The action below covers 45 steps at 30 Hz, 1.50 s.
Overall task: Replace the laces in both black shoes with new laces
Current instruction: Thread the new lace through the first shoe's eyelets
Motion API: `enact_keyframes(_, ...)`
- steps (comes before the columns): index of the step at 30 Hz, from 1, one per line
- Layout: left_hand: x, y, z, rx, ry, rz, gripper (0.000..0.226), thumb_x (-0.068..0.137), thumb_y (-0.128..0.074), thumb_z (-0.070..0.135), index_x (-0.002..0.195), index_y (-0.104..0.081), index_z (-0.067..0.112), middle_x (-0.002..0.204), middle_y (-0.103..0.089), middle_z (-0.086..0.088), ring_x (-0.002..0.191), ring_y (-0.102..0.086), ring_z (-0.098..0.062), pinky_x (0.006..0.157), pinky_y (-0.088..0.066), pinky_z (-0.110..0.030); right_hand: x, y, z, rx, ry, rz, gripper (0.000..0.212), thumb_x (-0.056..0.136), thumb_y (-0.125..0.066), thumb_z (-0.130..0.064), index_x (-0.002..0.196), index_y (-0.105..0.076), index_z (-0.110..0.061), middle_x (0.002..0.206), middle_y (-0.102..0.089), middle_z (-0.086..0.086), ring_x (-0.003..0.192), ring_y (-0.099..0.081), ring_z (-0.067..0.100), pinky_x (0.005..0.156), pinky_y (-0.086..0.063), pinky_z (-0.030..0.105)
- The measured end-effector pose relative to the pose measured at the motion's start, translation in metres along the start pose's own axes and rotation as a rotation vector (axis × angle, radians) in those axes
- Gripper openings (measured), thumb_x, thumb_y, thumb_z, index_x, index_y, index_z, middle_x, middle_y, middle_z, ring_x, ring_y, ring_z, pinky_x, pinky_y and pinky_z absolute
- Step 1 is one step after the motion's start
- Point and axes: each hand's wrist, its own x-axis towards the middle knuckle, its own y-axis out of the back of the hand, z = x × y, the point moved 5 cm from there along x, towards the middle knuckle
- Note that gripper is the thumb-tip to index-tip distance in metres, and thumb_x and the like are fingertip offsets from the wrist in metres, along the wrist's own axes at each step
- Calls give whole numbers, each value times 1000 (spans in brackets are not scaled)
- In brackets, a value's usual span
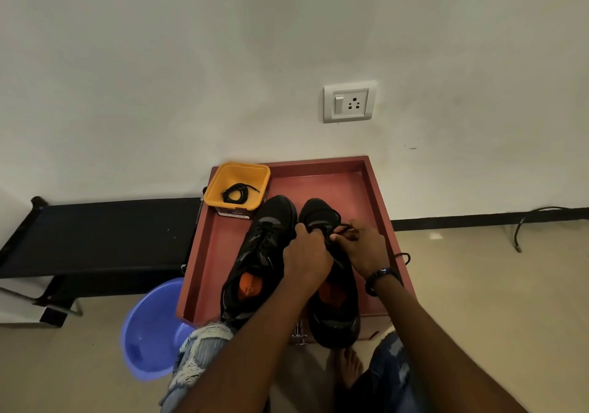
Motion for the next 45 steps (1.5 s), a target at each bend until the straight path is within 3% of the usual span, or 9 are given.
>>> enact_keyframes(5, 7, -3, -4, -22, 11, -7, 29, 98, -55, 25, 126, -59, 21, 127, -40, -9, 95, -60, -28, 76, -45, -34, 0, 0, -2, -24, 42, 40, 12, 89, -72, -22, 94, -61, -23, 89, -66, -6, 80, -62, 7, 66, -43, 11)
enact_keyframes(10, 9, -9, -14, -217, 53, 2, 23, 94, -64, 30, 117, -65, 28, 124, -45, -4, 94, -61, -22, 76, -46, -28, 1, 4, 5, 50, 11, -12, 13, 91, -69, -22, 99, -60, -18, 97, -70, 1, 88, -67, 15, 77, -56, 26)
enact_keyframes(15, 12, -17, -18, -311, 79, 13, 19, 94, -66, 31, 113, -68, 30, 124, -48, -3, 81, -55, -14, 69, -41, -26, 2, 6, 8, 127, 27, -46, 12, 91, -68, -18, 99, -59, -19, 99, -70, 1, 91, -68, 14, 72, -50, 18)
enact_keyframes(18, 13, -19, -20, -339, 77, 21, 19, 93, -66, 31, 112, -69, 31, 123, -50, -2, 84, -61, -18, 69, -44, -27, 3, 5, 7, 102, 18, -52, 14, 90, -70, -19, 101, -60, -16, 98, -70, 0, 90, -68, 13, 75, -54, 21)
enact_keyframes(23, 11, -22, -20, -332, 58, 44, 26, 95, -63, 33, 121, -66, 33, 123, -49, -1, 95, -61, -20, 75, -49, -28, 8, 3, 3, 44, 8, -105, 19, 90, -70, -23, 105, -64, -13, 95, -70, 0, 88, -67, 12, 69, -48, 14)
enact_keyframes(26, 11, -22, -18, -325, 63, 36, 27, 96, -62, 35, 123, -65, 34, 121, -49, -1, 100, -60, -22, 75, -44, -28, 9, 7, 5, 73, -11, -133, 18, 88, -72, -29, 97, -70, -13, 92, -71, 1, 88, -67, 14, 72, -51, 21)
enact_keyframes(32, 8, -16, -19, -311, 29, 104, 22, 95, -65, 32, 116, -69, 31, 118, -51, 1, 98, -60, -16, 75, -41, -23, 10, 3, 22, 290, -119, -291, 19, 87, -74, -32, 85, -75, -13, 90, -74, 5, 94, -71, 22, 94, -55, 46)
enact_keyframes(38, 11, -14, -12, -209, -40, 80, 21, 98, -57, 30, 117, -64, 22, 120, -46, -1, 98, -60, -22, 85, -52, -38, -3, -2, 9, 86, 19, -443, 44, 86, -71, -46, 120, -62, -21, 115, -67, -6, 109, -62, 12, 97, -49, 34)
enact_keyframes(45, 10, -10, -21, -251, -12, 76, 13, 98, -57, 27, 105, -66, 22, 111, -42, 2, 85, -53, -15, 72, -42, -29, -10, -1, 2, 70, -20, -338, 56, 83, -77, -30, 130, -48, -21, 114, -58, -2, 105, -59, 16, 86, -50, 25)
